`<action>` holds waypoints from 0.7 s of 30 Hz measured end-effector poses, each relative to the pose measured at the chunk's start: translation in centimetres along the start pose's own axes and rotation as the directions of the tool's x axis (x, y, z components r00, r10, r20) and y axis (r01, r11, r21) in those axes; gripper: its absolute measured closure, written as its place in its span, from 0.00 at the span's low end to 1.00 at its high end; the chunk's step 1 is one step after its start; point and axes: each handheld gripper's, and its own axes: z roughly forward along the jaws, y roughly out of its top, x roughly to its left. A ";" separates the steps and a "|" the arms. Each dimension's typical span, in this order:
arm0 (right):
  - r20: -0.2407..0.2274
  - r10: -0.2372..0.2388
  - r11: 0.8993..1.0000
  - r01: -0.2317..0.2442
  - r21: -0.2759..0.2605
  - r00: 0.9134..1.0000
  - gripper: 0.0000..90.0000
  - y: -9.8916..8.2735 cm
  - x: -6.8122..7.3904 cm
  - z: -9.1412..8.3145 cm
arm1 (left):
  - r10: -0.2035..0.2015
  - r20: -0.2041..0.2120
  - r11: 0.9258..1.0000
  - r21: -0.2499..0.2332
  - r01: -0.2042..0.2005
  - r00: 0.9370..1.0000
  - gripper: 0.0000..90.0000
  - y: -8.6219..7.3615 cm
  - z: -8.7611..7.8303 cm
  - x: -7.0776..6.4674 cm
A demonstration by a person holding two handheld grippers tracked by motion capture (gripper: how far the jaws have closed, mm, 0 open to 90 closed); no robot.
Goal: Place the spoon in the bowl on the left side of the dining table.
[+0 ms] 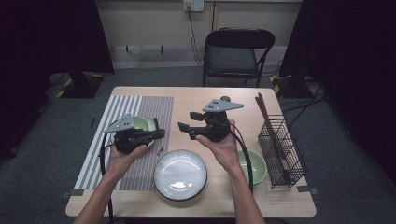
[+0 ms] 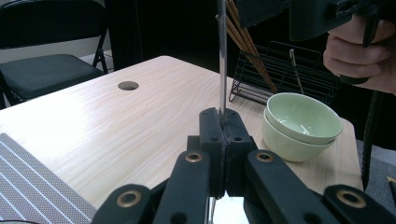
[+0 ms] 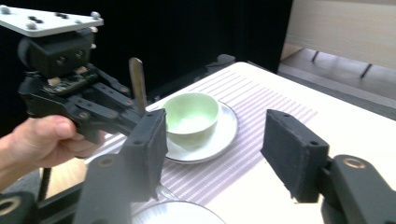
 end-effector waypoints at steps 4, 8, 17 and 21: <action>0.028 0.015 1.000 -0.015 0.004 0.999 0.38 -0.3 -0.7 -0.7 | -0.001 -0.007 1.000 -0.002 0.001 1.000 0.99 0.0 -0.2 0.2; 0.058 0.028 1.000 -0.028 -0.003 0.998 0.32 -0.5 -1.2 -1.4 | -0.004 -0.013 1.000 -0.005 0.004 1.000 0.99 0.0 -0.4 0.4; 0.105 0.047 0.999 -0.047 -0.007 0.993 0.28 -1.3 -2.4 -3.3 | -0.009 -0.035 1.000 -0.009 0.009 0.999 0.99 0.0 -1.0 1.0; 0.137 0.057 0.998 -0.057 -0.006 0.989 0.26 -1.9 -3.1 -4.5 | -0.001 -0.051 1.000 -0.009 0.000 0.999 0.99 0.0 -1.4 1.3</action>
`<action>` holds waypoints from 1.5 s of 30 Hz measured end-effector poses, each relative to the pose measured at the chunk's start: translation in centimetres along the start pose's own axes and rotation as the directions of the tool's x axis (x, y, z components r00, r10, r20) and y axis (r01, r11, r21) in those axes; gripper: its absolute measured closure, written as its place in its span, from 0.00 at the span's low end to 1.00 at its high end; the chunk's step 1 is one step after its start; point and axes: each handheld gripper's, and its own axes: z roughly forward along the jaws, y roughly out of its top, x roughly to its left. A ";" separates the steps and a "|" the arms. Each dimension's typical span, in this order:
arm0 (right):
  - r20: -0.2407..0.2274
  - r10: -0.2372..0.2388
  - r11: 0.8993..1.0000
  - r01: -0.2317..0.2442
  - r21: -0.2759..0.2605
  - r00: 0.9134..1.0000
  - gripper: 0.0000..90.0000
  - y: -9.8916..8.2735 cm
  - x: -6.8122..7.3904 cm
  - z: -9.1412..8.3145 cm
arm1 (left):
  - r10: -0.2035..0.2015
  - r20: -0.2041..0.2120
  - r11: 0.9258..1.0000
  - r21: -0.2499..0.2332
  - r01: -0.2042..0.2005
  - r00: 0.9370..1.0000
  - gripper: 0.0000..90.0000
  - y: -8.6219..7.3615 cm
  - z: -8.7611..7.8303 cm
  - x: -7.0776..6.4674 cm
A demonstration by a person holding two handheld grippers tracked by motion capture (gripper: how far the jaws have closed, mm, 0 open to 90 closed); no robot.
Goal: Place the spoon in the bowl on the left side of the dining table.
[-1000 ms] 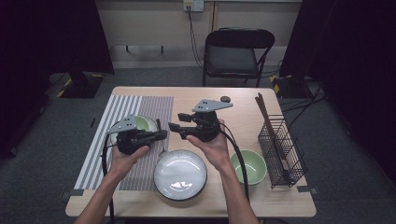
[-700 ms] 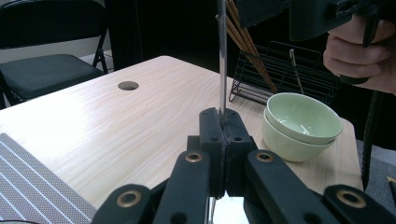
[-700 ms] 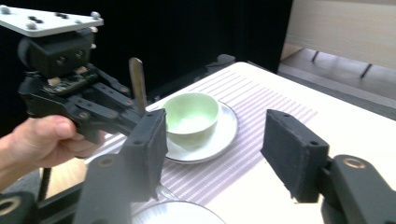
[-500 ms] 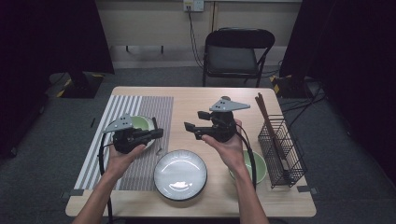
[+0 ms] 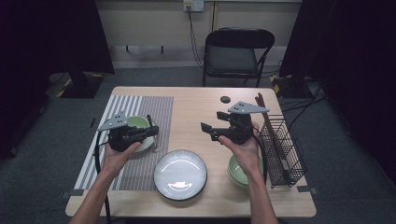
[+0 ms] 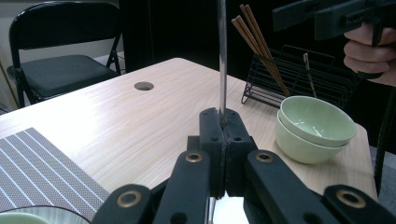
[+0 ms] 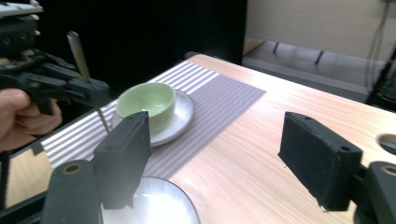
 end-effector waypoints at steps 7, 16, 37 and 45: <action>0.053 0.008 1.000 -0.009 0.013 0.999 0.24 -0.8 -1.3 -1.9 | -0.010 -0.012 1.000 -0.001 0.010 1.000 1.00 0.2 -0.8 0.8; 0.120 0.021 0.999 -0.024 0.025 0.993 0.23 -1.8 -3.2 -4.6 | 0.008 -0.064 1.000 -0.025 -0.010 0.998 0.99 1.3 -2.5 2.6; 0.180 0.058 0.997 -0.067 0.043 0.982 0.24 -4.0 -5.1 -6.9 | -0.009 -0.152 1.000 0.000 0.010 0.988 1.00 -0.1 -3.3 6.7; 0.175 0.062 0.996 -0.071 0.047 0.983 0.25 -4.1 -5.1 -6.6 | -0.042 -0.151 0.999 0.016 0.045 0.988 0.99 -1.5 -3.3 7.2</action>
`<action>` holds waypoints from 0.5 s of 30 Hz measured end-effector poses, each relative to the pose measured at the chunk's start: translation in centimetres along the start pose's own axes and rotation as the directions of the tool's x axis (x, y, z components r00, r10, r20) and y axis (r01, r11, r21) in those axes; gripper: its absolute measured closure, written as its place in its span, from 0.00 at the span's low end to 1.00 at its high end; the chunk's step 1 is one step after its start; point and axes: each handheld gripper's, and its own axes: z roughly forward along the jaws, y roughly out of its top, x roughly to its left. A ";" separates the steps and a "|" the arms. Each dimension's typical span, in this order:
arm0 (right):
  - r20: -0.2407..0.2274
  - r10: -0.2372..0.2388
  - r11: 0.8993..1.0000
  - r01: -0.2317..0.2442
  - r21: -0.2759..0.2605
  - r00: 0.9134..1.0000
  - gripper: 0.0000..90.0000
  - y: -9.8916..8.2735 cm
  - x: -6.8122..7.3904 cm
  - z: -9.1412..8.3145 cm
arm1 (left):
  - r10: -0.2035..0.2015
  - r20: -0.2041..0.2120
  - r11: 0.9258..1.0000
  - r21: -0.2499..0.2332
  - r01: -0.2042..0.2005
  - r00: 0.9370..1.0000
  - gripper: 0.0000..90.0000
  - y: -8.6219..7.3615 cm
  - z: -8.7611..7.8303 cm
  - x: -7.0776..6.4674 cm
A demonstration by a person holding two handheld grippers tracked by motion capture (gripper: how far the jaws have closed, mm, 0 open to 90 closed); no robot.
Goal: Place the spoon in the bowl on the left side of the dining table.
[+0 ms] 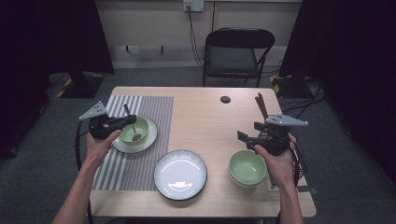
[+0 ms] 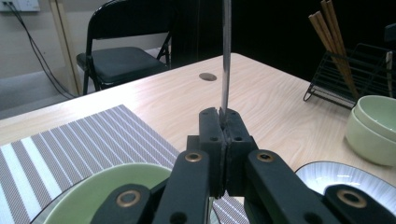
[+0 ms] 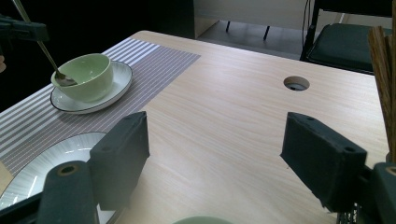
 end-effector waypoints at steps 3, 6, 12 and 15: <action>0.002 0.003 1.000 -0.003 -0.002 1.000 0.25 0.0 0.0 0.0 | -0.004 0.001 1.000 0.006 0.004 1.000 0.98 -0.1 0.0 0.1; 0.003 0.005 1.000 -0.005 0.002 1.000 0.25 -0.1 0.0 0.0 | -0.006 0.000 1.000 0.020 0.006 1.000 0.97 -0.2 0.1 -0.1; 0.004 0.007 1.000 -0.007 0.007 1.000 0.26 -0.1 0.0 -0.1 | 0.006 0.002 0.999 0.034 -0.006 1.000 0.93 -0.5 0.3 -0.4; 0.005 0.009 1.000 -0.009 0.010 1.000 0.26 -0.3 -0.1 0.0 | -0.015 0.001 1.000 0.019 0.014 1.000 0.94 -0.6 0.1 -0.5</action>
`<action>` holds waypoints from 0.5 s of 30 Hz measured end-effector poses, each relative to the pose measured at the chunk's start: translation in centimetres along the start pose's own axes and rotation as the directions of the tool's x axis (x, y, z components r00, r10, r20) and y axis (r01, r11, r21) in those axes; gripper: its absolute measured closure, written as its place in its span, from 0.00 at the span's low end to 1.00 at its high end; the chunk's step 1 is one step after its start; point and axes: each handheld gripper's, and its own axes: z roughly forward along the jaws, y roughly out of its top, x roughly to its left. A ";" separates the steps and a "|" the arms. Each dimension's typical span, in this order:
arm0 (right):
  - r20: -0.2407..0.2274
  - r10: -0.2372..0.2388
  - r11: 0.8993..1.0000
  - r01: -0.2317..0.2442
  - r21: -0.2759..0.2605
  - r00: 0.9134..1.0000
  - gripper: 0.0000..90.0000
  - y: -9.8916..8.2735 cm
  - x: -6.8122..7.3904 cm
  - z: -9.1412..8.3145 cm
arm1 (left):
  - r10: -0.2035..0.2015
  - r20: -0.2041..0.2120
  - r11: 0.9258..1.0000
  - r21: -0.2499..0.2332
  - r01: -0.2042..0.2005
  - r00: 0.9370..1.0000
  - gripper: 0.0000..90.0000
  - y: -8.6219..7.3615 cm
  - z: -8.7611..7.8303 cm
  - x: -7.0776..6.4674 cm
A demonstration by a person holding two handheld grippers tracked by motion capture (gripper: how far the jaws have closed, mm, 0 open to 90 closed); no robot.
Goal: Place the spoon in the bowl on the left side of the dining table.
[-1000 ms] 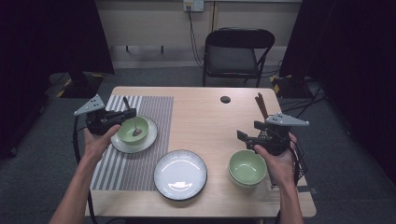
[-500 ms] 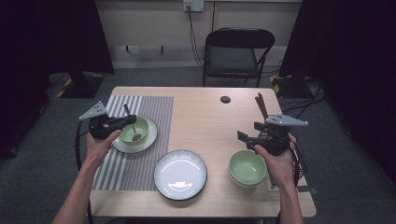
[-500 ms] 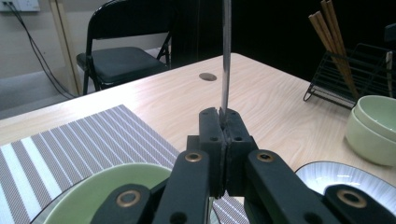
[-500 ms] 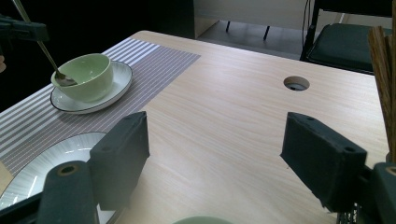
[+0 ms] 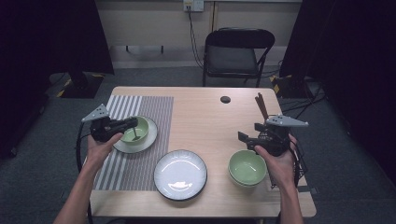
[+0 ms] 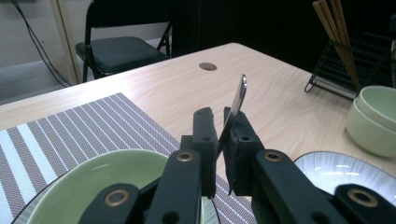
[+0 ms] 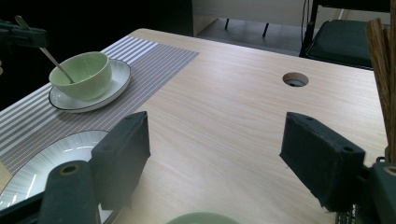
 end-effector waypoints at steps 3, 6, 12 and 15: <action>0.001 0.002 1.000 -0.002 -0.001 1.000 0.26 0.0 0.0 0.0 | 0.008 0.005 1.000 0.008 -0.008 1.000 0.94 -0.1 -0.3 0.0; 0.005 0.003 1.000 -0.003 -0.003 1.000 0.26 0.0 0.0 0.0 | 0.005 0.016 1.000 0.006 -0.005 1.000 0.93 -0.5 -0.5 -0.2; 0.007 0.003 1.000 -0.003 -0.001 1.000 0.26 0.0 0.0 0.0 | 0.034 0.000 0.999 0.034 -0.034 0.999 0.93 -0.3 -1.0 -0.7; 0.005 0.001 1.000 -0.001 -0.002 1.000 0.26 0.1 0.1 -0.1 | 0.032 -0.010 0.999 0.024 -0.031 0.999 0.94 -0.5 -1.4 -0.7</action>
